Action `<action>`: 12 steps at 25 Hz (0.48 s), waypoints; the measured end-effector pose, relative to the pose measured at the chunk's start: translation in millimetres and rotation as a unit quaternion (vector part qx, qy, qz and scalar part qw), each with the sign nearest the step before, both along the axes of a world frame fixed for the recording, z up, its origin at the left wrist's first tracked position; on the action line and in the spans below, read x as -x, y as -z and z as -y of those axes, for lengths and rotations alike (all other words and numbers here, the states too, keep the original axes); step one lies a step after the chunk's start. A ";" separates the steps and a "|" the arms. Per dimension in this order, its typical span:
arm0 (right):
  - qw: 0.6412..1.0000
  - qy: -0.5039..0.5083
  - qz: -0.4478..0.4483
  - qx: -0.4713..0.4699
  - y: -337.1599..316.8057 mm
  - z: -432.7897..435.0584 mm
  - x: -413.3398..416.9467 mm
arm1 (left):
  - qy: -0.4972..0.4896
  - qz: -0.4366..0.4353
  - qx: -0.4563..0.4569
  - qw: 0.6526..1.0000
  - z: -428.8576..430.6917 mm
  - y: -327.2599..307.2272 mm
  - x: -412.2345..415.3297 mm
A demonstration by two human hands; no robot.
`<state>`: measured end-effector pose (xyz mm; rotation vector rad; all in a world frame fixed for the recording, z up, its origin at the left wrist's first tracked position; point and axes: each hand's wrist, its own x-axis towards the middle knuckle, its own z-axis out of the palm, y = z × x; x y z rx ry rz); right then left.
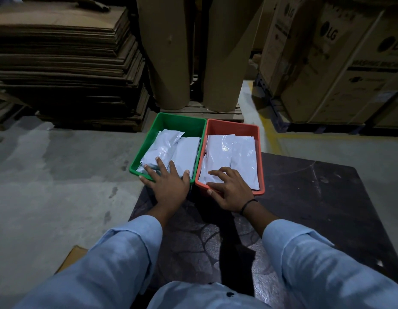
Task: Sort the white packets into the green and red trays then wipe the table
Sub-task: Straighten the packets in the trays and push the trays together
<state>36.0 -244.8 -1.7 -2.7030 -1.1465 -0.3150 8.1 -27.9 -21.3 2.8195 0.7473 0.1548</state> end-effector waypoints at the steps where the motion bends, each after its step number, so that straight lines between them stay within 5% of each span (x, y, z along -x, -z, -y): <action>1: 1.000 0.000 -0.003 -0.002 -0.3 -0.1 0.6 | -0.001 0.003 0.002 1.000 0.2 0.4 -1.2; 12: 1.000 0.009 -0.005 -0.003 -1.6 -3.1 3.3 | 0.005 0.010 -0.001 1.000 -2.2 2.8 -2.5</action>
